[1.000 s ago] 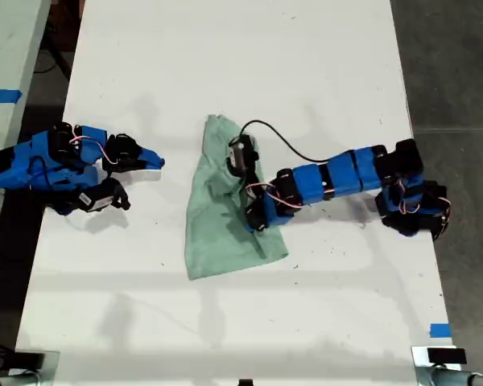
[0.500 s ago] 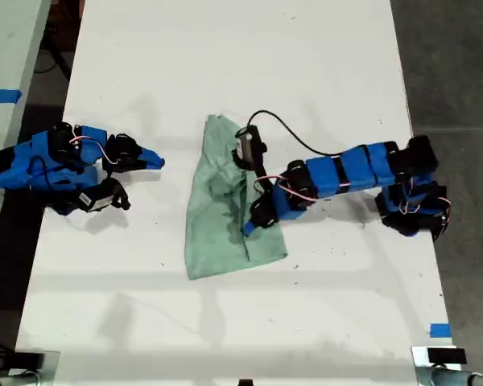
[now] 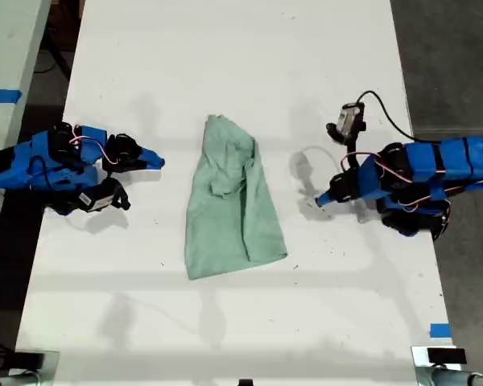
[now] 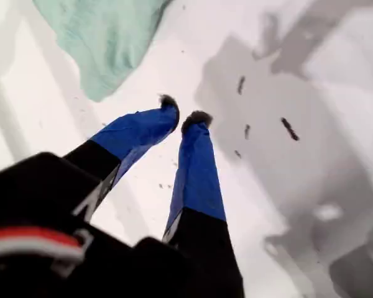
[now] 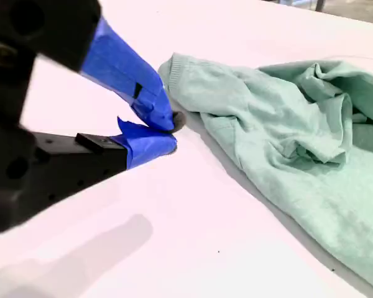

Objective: Fold t shirt

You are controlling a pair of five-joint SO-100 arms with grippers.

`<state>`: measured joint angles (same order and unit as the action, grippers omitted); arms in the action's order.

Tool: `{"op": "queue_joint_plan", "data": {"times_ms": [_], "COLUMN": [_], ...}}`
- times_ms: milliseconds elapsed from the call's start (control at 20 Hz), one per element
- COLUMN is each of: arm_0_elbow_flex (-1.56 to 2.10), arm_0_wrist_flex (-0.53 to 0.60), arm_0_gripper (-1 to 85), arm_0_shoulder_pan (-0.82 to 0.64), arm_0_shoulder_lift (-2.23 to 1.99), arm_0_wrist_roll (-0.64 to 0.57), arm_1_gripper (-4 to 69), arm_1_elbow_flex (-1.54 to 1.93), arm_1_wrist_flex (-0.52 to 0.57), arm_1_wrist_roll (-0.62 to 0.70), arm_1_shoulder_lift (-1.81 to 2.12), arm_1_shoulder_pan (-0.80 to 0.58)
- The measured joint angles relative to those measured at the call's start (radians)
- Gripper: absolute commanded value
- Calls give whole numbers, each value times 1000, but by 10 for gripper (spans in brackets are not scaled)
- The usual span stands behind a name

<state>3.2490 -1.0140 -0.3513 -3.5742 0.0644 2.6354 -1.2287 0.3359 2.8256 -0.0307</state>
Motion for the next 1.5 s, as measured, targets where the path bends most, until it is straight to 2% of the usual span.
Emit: {"op": "queue_joint_plan", "data": {"times_ms": [100, 200, 300, 1500], "arm_0_elbow_flex": [0, 0, 0, 0], "arm_0_wrist_flex": [0, -3, -3, -3], "arm_0_gripper": [-2, -2, -2, -2], "arm_0_shoulder_pan": [0, 3, 3, 3], "arm_0_shoulder_lift": [0, 0, 0, 0], "arm_0_wrist_roll": [0, 0, 0, 0], "arm_1_gripper": [16, 15, 15, 14], "arm_1_elbow_flex": [232, 391, 400, 402], "arm_1_wrist_flex": [-2, -107, -147, -150], "arm_1_wrist_roll": [23, 69, 83, 98], "arm_1_shoulder_lift": [239, 520, 637, 666], "arm_1_shoulder_pan": [-46, -112, -132, -127]}}
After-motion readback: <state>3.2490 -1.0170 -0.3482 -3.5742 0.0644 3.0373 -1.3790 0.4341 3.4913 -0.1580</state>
